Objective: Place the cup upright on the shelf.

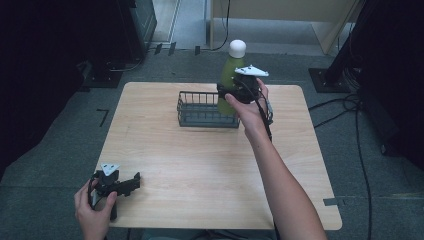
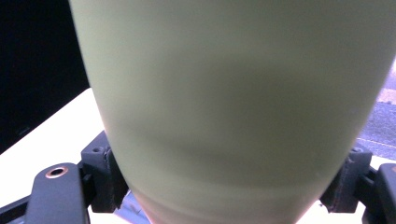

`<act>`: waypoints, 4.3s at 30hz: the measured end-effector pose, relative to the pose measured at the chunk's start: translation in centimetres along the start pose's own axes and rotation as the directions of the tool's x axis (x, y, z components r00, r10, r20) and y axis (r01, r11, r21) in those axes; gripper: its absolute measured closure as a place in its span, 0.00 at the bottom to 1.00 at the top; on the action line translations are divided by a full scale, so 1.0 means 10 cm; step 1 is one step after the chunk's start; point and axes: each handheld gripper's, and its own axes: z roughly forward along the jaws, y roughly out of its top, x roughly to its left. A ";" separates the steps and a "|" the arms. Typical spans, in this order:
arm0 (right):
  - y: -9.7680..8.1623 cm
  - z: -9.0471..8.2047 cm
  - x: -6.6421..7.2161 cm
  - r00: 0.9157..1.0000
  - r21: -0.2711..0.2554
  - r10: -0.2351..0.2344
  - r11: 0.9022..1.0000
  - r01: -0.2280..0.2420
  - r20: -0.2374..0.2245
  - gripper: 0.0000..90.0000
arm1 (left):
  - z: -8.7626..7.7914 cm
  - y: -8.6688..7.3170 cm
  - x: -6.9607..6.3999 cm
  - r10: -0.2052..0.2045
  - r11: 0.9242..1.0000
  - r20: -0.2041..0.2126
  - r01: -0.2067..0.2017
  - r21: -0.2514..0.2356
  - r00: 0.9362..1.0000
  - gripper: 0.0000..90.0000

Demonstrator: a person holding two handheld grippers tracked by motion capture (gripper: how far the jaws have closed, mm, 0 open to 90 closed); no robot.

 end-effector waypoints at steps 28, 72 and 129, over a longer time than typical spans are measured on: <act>-0.23 0.61 -0.02 0.999 0.058 0.006 0.998 -0.009 0.052 0.22 | 0.00 0.00 0.01 -0.009 1.000 0.011 0.009 -0.006 1.000 0.00; -0.42 0.52 -0.10 0.999 0.135 -0.033 0.990 0.036 -0.027 0.14 | 0.00 0.00 0.00 0.001 1.000 -0.001 -0.001 0.000 1.000 0.00; -1.28 -0.59 -0.51 0.997 0.144 -0.073 0.987 0.074 -0.016 0.14 | 0.01 0.00 -0.03 0.020 1.000 -0.020 -0.020 0.010 1.000 0.00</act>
